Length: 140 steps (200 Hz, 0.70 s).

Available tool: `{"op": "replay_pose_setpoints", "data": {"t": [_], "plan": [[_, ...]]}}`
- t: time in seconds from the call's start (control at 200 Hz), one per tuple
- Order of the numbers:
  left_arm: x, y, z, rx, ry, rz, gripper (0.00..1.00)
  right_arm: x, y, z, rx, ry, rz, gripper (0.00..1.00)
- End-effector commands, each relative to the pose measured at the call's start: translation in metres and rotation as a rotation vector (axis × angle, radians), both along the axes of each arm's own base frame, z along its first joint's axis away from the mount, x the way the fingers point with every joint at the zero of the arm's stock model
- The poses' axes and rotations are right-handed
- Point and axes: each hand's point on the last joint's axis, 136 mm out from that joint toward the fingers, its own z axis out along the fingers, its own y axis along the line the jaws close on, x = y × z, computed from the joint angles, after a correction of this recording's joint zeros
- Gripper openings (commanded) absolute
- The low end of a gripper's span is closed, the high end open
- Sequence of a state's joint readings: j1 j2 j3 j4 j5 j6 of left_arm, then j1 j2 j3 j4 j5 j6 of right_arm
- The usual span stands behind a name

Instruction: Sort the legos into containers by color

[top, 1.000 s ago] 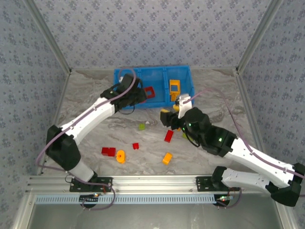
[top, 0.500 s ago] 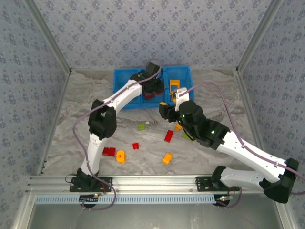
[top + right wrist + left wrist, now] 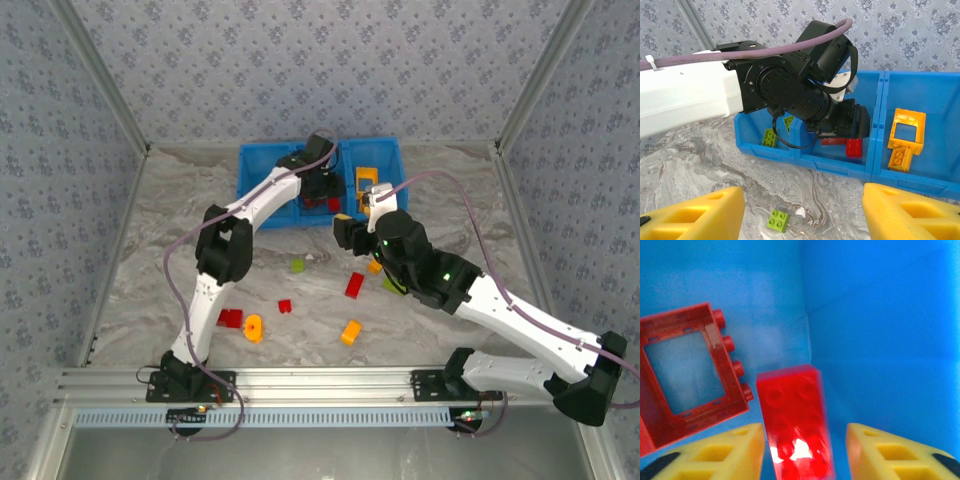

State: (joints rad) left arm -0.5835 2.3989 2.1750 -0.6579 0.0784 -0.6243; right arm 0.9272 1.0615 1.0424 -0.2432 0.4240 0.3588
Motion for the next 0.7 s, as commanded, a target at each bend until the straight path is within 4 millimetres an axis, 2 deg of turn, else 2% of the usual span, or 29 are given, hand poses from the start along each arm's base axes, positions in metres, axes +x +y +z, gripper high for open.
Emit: {"op": "replay_pose_setpoints", "data": {"t": [0.0, 0.2, 0.345, 0.49, 0.505, 0.52, 0.695], "plan": [[-0.003, 0.003, 0.020, -0.012, -0.017, 0.006, 0.53, 0.002, -0.008, 0.001, 0.014, 0.003, -0.039, 0.66], [-0.010, 0.006, 0.069, -0.038, -0.091, 0.015, 0.55, -0.001, -0.015, -0.003, 0.002, 0.017, -0.058, 0.66], [-0.023, 0.008, 0.113, -0.050, -0.165, 0.026, 0.54, -0.003, -0.030, -0.008, -0.016, 0.040, -0.104, 0.65], [-0.050, 0.017, 0.155, -0.092, -0.234, 0.033, 0.54, -0.007, -0.046, -0.015, -0.019, 0.067, -0.141, 0.65], [-0.052, 0.017, 0.164, -0.102, -0.252, 0.034, 0.54, -0.007, -0.047, -0.016, -0.019, 0.069, -0.143, 0.65], [-0.058, 0.019, 0.158, -0.091, -0.241, 0.031, 0.54, -0.007, -0.049, -0.017, -0.021, 0.071, -0.147, 0.65], [-0.111, 0.040, 0.181, -0.103, -0.280, 0.003, 0.56, -0.011, -0.063, -0.022, -0.019, 0.107, -0.178, 0.65]]}}
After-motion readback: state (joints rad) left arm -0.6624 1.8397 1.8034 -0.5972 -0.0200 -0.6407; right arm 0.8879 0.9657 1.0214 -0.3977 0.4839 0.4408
